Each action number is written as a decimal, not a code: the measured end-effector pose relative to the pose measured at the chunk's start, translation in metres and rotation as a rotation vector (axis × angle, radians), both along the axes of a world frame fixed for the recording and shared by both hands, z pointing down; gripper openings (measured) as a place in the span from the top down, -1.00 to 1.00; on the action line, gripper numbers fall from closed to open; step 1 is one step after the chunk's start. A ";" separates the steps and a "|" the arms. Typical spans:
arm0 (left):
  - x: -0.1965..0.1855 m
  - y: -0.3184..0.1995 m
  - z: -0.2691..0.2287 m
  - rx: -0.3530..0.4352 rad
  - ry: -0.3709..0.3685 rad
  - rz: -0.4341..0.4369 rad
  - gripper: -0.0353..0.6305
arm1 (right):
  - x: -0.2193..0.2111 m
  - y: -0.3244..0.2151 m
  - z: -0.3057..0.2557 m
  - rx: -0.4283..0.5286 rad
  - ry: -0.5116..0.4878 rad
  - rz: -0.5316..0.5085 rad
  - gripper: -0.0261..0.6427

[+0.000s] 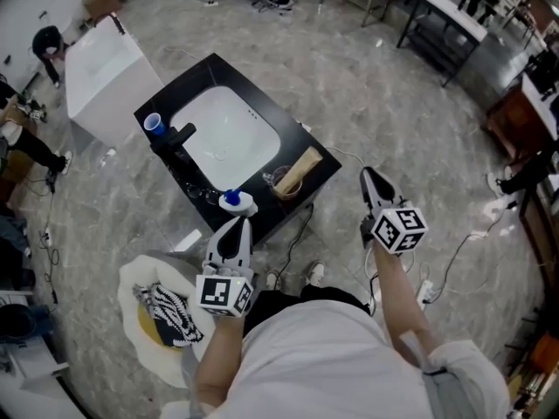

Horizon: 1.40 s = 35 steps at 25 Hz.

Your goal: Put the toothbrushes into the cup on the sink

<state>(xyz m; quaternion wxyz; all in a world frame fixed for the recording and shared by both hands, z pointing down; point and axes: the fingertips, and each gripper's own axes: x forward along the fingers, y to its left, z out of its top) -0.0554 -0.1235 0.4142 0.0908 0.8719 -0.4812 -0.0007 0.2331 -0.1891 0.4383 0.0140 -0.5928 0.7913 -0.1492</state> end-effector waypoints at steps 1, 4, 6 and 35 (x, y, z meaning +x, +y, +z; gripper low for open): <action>0.001 0.001 -0.001 0.001 0.002 -0.001 0.89 | -0.001 0.001 -0.003 0.006 0.008 -0.004 0.78; 0.006 0.004 -0.004 0.008 0.006 0.001 0.89 | -0.005 0.006 -0.012 0.023 0.037 -0.020 0.78; 0.009 0.007 -0.005 0.011 0.006 0.002 0.89 | -0.009 0.009 -0.017 0.035 0.051 -0.036 0.78; 0.020 0.012 0.005 0.010 0.041 0.048 0.89 | -0.027 0.044 -0.049 0.159 0.187 -0.044 0.78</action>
